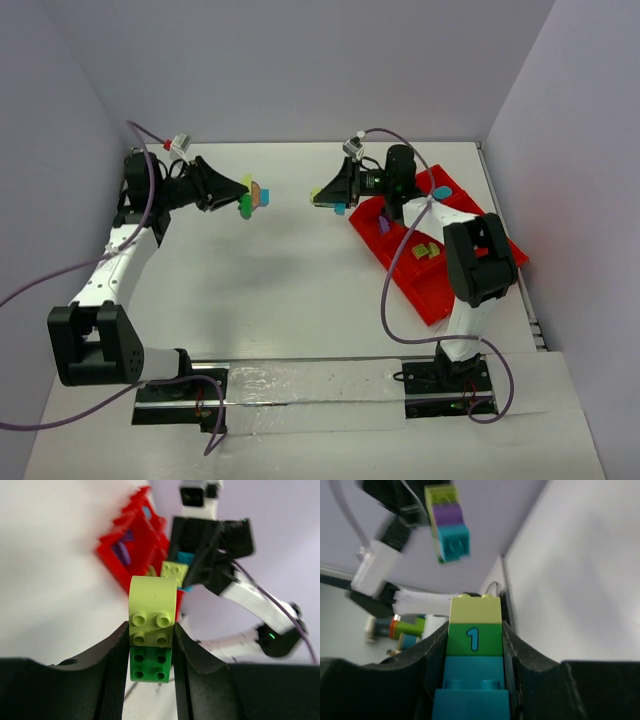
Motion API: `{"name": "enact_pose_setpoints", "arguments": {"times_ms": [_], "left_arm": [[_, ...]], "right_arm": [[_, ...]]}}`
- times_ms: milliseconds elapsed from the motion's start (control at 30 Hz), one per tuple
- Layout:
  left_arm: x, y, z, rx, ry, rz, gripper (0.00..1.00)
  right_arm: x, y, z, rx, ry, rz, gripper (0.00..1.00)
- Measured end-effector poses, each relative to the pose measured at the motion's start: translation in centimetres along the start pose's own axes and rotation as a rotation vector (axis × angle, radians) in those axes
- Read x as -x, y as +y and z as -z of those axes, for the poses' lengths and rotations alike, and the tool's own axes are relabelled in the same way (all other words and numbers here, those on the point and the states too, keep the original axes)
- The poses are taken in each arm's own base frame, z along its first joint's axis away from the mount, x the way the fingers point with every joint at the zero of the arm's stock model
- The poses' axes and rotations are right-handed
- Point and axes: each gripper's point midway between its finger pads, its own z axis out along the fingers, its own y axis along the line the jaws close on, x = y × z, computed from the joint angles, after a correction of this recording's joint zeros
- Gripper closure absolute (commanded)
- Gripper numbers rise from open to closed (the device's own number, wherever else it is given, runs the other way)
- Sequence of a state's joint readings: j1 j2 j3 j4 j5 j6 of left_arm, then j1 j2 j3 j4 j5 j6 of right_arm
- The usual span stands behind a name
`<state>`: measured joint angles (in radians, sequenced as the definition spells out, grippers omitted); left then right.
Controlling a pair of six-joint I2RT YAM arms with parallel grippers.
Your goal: Sort the legos into containers by color
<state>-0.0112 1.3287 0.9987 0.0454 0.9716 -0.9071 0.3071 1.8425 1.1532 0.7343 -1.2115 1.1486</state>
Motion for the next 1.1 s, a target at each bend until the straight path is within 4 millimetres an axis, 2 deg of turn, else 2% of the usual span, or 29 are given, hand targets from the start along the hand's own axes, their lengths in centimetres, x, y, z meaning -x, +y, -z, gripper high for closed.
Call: {"name": "enact_pose_setpoints", "arguments": {"times_ms": [100, 167, 267, 333, 400, 500, 567, 667, 767, 867, 933, 967, 1033, 1100], "left_arm": [[1.8, 2.0, -0.6, 0.137, -0.026, -0.037, 1.0], [2.2, 3.9, -1.0, 0.245, -0.038, -0.045, 1.0], [1.3, 7.2, -1.4, 0.418, -0.016, -0.045, 1.0], [0.4, 9.1, -1.7, 0.515, 0.015, -0.047, 1.0], [-0.6, 10.6, -1.8, 0.591, 0.044, -0.048, 1.0], [-1.7, 11.9, -1.6, 0.665, 0.073, -0.044, 1.0], [-1.8, 12.3, -1.3, 0.688, 0.075, -0.045, 1.0], [-1.8, 12.5, -1.2, 0.699, 0.075, -0.054, 1.0], [-1.9, 12.3, -1.2, 0.68, 0.088, -0.057, 1.0], [-2.0, 12.0, -1.2, 0.651, 0.102, -0.049, 1.0], [-2.0, 11.8, -1.2, 0.637, 0.108, -0.045, 1.0], [-1.9, 11.7, -1.2, 0.631, 0.109, -0.045, 1.0], [-1.8, 11.4, -1.2, 0.617, 0.11, -0.043, 1.0], [-1.8, 11.2, -1.2, 0.599, 0.115, -0.039, 1.0]], "right_arm": [[1.0, -2.3, 0.5, -0.122, -0.019, 0.033, 1.0], [3.1, -3.7, 0.4, -0.284, -0.056, 0.073, 1.0], [5.0, -4.7, 1.2, -0.506, -0.059, 0.19, 1.0], [5.2, -5.2, 1.8, -0.62, -0.04, 0.253, 1.0], [4.3, -6.7, 2.4, -0.74, 0.0, 0.276, 1.0], [1.6, -9.1, 2.5, -0.895, 0.105, 0.291, 1.0], [-0.3, -10.6, 1.7, -0.965, 0.183, 0.304, 1.0], [-2.8, -13.2, -0.6, -1.028, 0.29, 0.336, 0.98], [-5.5, -15.4, -1.9, -1.076, 0.386, 0.353, 0.82], [-7.0, -16.9, -2.5, -1.119, 0.442, 0.382, 0.64], [-7.5, -17.5, -2.7, -1.129, 0.459, 0.388, 0.53], [-7.6, -17.7, -2.7, -1.131, 0.462, 0.388, 0.51], [-7.5, -17.9, -2.7, -1.133, 0.461, 0.39, 0.37], [-7.3, -18.0, -2.7, -1.132, 0.456, 0.395, 0.28]]}}
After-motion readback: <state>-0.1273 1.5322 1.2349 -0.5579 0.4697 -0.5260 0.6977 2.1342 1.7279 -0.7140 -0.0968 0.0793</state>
